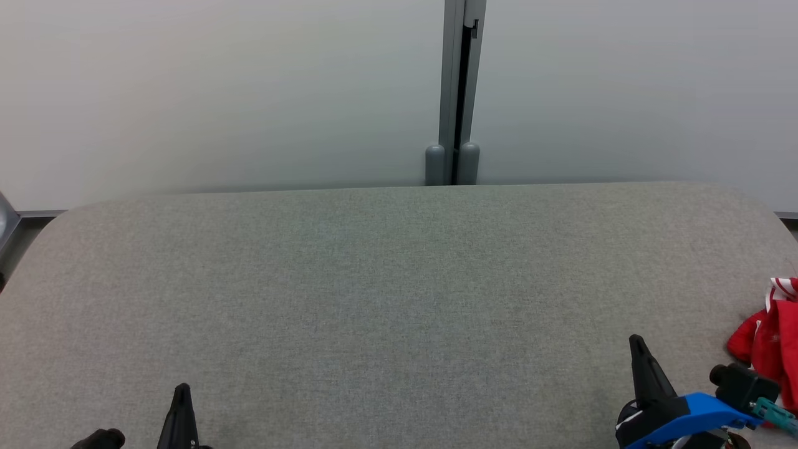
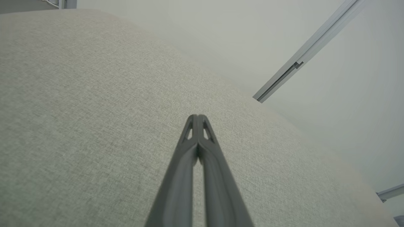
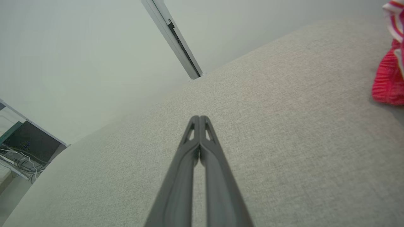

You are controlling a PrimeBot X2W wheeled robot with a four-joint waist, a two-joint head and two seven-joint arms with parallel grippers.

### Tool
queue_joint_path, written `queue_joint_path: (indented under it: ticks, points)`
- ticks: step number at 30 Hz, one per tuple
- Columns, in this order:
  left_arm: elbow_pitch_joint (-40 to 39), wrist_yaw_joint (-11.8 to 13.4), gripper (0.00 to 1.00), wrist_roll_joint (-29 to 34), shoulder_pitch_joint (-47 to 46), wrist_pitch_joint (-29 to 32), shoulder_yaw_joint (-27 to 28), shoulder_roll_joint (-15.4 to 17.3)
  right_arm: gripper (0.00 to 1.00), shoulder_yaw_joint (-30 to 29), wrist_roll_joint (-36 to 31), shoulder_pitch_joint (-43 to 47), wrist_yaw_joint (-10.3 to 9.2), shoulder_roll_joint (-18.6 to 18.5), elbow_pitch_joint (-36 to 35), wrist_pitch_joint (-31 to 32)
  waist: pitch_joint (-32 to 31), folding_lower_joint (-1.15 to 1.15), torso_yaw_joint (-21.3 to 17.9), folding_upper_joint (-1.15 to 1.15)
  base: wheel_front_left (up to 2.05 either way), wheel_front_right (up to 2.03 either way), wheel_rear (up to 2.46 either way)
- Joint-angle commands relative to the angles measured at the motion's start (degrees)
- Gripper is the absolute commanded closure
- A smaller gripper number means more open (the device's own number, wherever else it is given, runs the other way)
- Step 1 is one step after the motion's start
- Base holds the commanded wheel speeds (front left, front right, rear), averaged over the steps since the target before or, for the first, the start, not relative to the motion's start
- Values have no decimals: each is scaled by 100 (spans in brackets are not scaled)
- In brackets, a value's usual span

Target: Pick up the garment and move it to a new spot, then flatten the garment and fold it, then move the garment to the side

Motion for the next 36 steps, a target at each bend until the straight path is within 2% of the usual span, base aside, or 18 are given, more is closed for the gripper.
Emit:
queue_joint_path:
  ticks: [1,36]
  points:
    - [-133,5,100,-229,-234,46,21,21,100,-23,266,-79,0,-37,-147,46,5,0,-1,0,0,0,0]
    - [-533,9,100,-2747,-565,721,186,-46,100,-163,3023,-78,1,-63,-712,715,114,0,-28,0,0,0,0]
